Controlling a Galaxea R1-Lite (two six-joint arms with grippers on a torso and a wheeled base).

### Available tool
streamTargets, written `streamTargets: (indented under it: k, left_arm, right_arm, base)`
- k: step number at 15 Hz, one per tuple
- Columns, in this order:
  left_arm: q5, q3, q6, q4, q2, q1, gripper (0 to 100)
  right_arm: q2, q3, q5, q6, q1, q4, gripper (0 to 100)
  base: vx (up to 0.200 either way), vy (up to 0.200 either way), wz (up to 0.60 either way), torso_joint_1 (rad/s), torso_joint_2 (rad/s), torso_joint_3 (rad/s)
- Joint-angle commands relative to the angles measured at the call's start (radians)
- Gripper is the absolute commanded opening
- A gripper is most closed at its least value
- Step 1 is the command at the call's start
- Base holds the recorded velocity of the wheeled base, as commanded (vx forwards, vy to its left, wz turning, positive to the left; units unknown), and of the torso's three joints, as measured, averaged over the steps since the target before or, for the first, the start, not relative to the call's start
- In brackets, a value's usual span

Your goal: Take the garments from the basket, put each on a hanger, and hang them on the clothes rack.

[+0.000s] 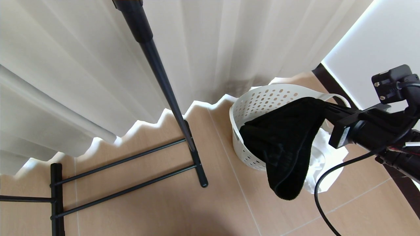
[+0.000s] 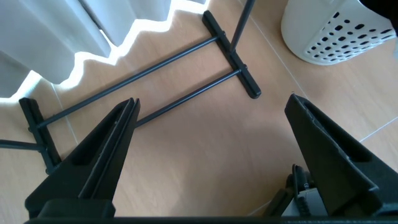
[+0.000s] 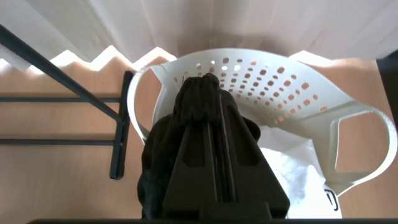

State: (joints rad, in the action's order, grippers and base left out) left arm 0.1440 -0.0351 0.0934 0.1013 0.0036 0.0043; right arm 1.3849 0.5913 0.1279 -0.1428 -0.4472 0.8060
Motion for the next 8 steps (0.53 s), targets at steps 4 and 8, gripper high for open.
streamTargets:
  k: [4,8]
  left_arm:
    - [0.0,0.0,-0.001,0.0,-0.001,0.0,100]
    - [0.0,0.0,-0.001,0.0,-0.001,0.0,100]
  right_arm:
    - [-0.041,-0.002,0.001,-0.008,-0.014,0.001,0]
    - [-0.041,0.004,0.006,-0.009,-0.014,-0.001,0]
  base:
    - [0.0,0.0,0.0,0.0,0.0,0.0]
    - [0.0,0.0,0.0,0.002,0.0,0.135]
